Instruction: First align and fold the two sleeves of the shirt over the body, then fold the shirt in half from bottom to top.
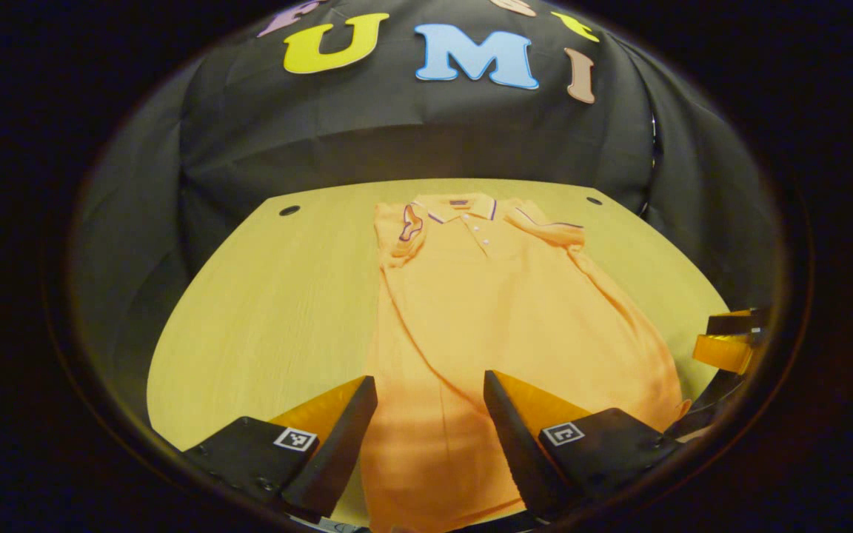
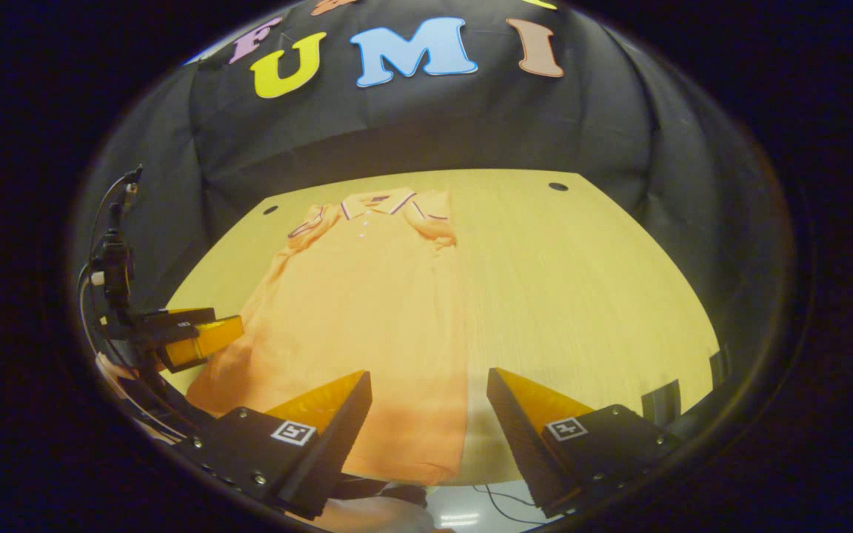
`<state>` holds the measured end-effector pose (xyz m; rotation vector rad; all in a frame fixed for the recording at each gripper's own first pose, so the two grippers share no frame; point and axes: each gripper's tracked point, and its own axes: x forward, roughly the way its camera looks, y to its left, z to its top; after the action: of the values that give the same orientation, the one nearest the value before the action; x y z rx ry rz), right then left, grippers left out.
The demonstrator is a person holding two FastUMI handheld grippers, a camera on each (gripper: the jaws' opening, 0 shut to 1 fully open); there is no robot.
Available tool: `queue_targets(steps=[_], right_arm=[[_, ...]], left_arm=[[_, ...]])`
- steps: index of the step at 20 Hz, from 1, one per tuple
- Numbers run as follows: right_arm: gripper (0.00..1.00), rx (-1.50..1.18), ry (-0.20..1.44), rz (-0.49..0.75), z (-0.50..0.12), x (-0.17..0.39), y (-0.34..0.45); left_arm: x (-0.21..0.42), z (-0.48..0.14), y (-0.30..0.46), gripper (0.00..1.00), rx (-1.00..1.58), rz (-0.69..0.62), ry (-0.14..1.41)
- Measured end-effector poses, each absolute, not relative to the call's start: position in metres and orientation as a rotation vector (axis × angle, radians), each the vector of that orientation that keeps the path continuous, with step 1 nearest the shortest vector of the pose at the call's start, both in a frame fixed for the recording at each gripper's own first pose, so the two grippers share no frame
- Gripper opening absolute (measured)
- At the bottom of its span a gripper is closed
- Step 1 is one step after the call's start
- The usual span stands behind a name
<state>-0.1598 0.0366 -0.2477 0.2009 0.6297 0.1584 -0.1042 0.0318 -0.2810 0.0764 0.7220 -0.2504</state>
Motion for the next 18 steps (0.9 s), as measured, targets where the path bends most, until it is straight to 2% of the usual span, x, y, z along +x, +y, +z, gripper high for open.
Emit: queue_targets(steps=[9, 12, 13, 18], right_arm=[[0.98, 0.205, 0.721, 0.205, -0.282, -0.188, 0.038], [0.97, 0.217, 0.775, 0.213, -0.297, -0.193, 0.037], [0.98, 0.217, 0.794, 0.218, -0.301, -0.194, 0.036], [0.98, 0.169, 0.879, 0.266, -0.316, -0.212, 0.043]], left_arm=[[-0.164, -0.293, 0.060, 0.97, 0.055, -0.225, 0.776], [-0.181, -0.300, 0.067, 0.95, 0.055, -0.241, 0.793], [-0.188, -0.304, 0.068, 0.98, 0.048, -0.248, 0.804], [-0.209, -0.319, 0.079, 0.95, 0.017, -0.218, 0.848]])
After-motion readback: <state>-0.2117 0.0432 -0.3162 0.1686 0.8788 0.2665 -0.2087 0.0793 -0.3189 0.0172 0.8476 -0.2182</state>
